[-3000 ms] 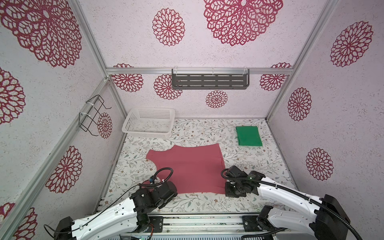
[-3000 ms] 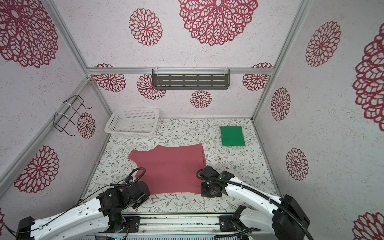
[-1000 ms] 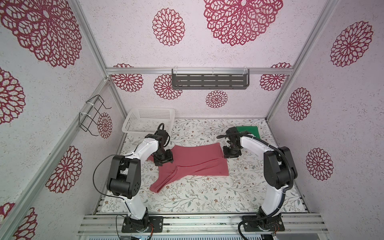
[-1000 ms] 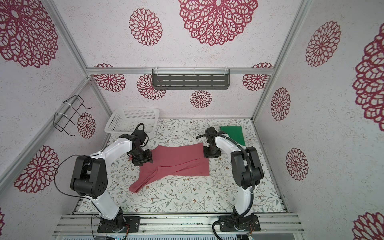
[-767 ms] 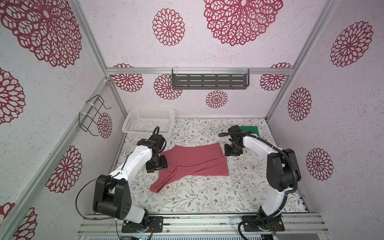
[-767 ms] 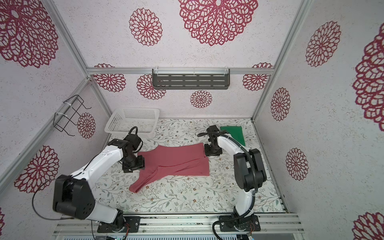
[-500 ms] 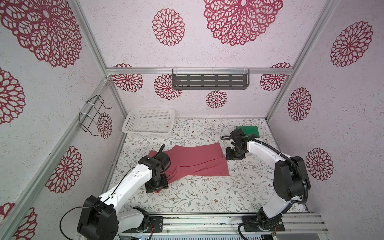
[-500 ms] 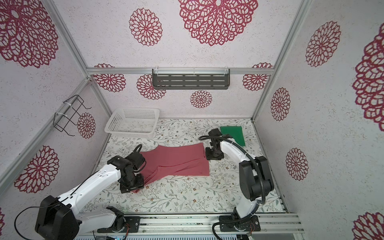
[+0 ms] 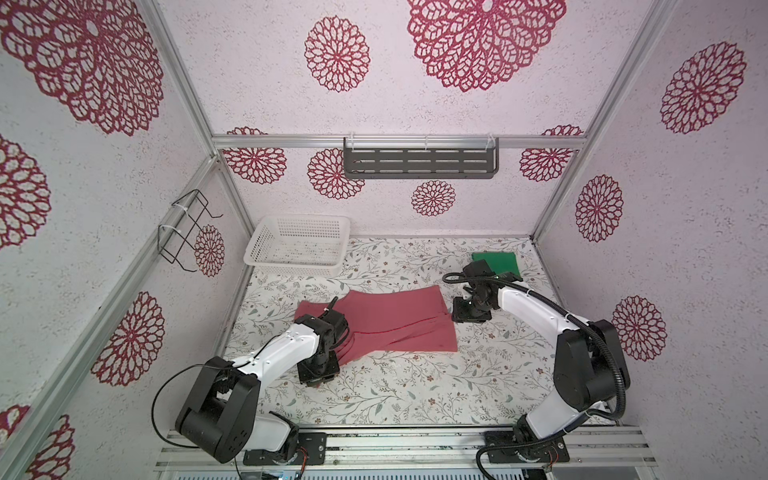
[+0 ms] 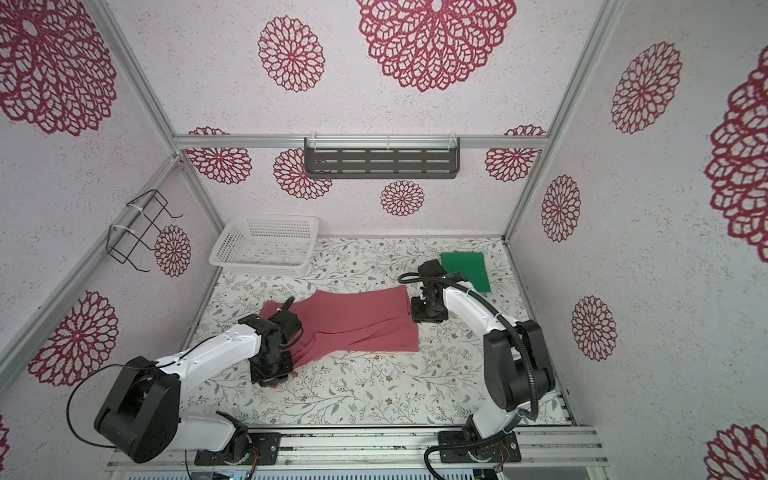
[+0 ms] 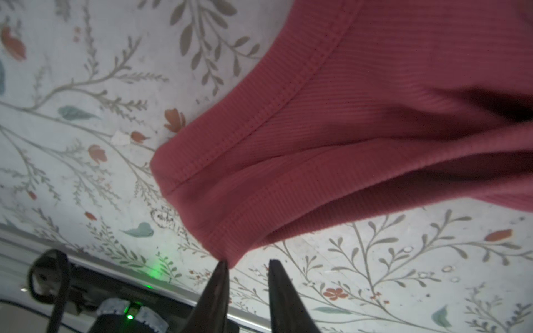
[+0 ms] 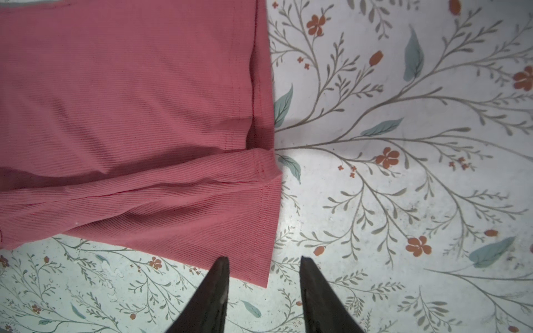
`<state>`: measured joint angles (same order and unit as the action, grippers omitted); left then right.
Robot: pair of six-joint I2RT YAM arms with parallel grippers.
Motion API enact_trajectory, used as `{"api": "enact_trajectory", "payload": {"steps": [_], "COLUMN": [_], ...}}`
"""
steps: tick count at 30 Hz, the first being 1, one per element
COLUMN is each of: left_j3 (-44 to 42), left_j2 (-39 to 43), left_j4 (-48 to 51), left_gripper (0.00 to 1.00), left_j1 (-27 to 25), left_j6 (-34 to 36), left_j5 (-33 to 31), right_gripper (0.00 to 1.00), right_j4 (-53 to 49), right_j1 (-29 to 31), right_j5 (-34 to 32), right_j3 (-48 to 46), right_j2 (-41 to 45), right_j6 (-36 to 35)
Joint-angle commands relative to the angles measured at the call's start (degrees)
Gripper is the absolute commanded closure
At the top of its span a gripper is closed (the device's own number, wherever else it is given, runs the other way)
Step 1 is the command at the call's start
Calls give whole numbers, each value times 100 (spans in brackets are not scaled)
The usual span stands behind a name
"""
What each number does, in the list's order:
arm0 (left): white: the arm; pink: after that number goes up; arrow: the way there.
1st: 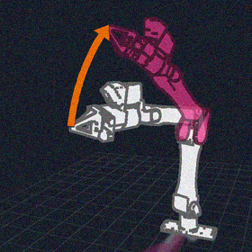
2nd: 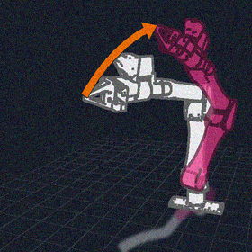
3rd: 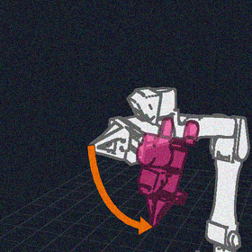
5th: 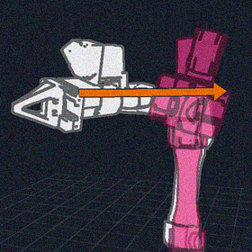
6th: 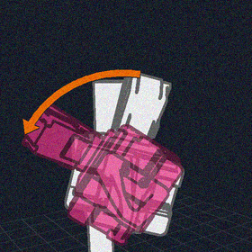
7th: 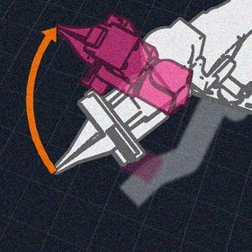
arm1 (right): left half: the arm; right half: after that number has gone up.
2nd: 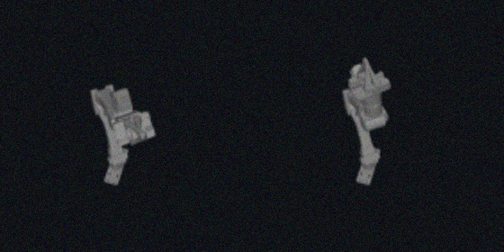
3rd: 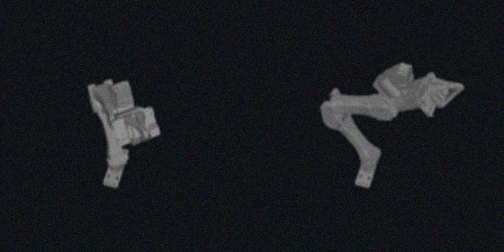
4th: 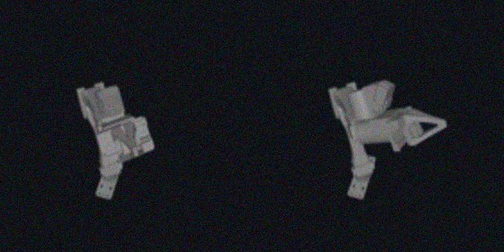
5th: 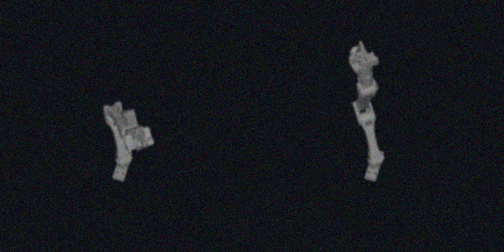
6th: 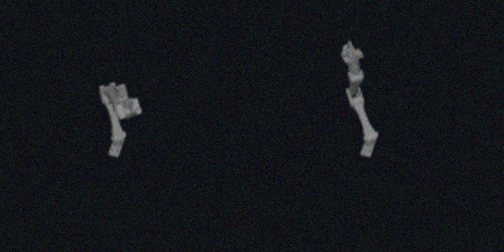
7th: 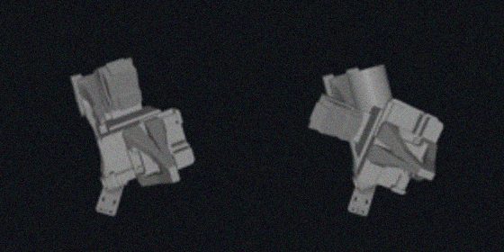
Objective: Fold and stack the tank tops
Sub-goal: 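Pull the left gripper back holding the hem corner while the right rests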
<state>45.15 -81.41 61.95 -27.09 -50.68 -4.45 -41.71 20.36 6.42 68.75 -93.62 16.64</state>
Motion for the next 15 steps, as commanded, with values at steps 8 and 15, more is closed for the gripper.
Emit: {"api": "enact_trajectory", "payload": {"steps": [8,15], "left_j3": [453,390], "left_j2": [166,353], "left_j4": [364,520], "left_gripper": [100,53], "left_j1": [542,396], "left_j6": [427,173], "left_j5": [-486,-405], "right_gripper": [57,57], "right_j4": [127,93], "right_j1": [12,12], "right_j5": [158,126], "right_j3": [-2,33], "right_j2": [82,4], "right_j6": [44,-41]}}
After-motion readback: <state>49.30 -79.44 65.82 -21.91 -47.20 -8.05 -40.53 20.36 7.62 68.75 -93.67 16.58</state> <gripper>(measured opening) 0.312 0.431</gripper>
